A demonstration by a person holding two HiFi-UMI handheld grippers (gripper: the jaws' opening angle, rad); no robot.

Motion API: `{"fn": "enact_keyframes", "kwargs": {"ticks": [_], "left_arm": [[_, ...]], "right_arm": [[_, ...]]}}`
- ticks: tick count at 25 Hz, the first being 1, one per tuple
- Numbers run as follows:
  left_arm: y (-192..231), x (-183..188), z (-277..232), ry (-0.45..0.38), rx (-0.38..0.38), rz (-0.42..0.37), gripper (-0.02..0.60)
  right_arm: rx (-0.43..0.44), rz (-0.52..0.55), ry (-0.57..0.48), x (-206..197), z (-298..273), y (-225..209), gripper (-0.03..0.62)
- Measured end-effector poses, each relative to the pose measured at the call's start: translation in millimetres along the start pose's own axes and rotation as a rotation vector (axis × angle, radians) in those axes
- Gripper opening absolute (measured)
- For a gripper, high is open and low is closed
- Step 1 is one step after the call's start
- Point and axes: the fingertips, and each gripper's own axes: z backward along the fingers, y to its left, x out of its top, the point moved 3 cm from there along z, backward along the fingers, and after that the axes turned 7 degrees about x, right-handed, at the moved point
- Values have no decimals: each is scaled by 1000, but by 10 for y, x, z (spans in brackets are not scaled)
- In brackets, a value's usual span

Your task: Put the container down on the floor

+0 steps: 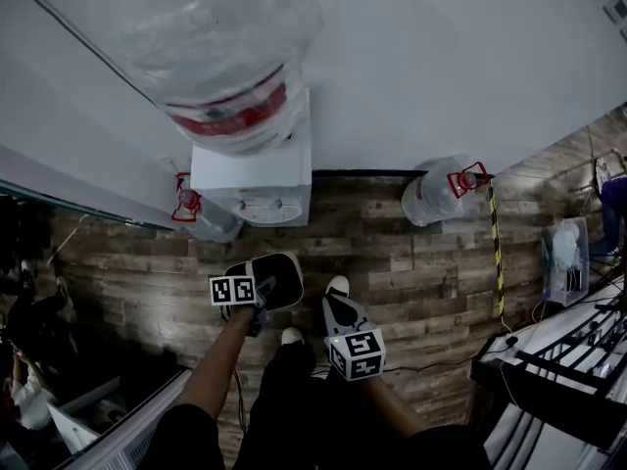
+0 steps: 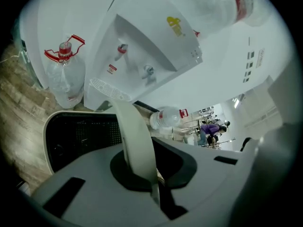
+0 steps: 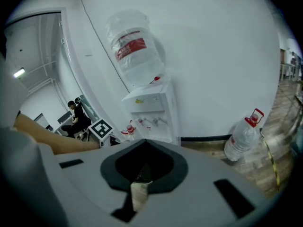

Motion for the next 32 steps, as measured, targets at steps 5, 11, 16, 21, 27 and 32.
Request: {"fn": "enact_keyframes", "kwargs": {"ticks": [5,11,16,21,27,32], "left_arm": [[250,115,-434,14,12,-17,12],[580,198,-1001,41,26,-47,12],[919,200,-1411,42,41,-81,12],[1182,262,-1753,46,57,-114,12],[1392,373,-2082,23,72,-142,12],[1525,403,-2325,8,92,-152,12]], "right_arm": [[4,-22,-16,-80,-357,-248,9],[28,-6,-35,-240,-807,-510,9],[45,24,-38,-447,-1184,-720,9],[42,51,-46,-556,-1444,-948,9],[46,86,-59,-729,-1674,-1138,9],[57,97,-69,-884,-1840,-1246,9]]}}
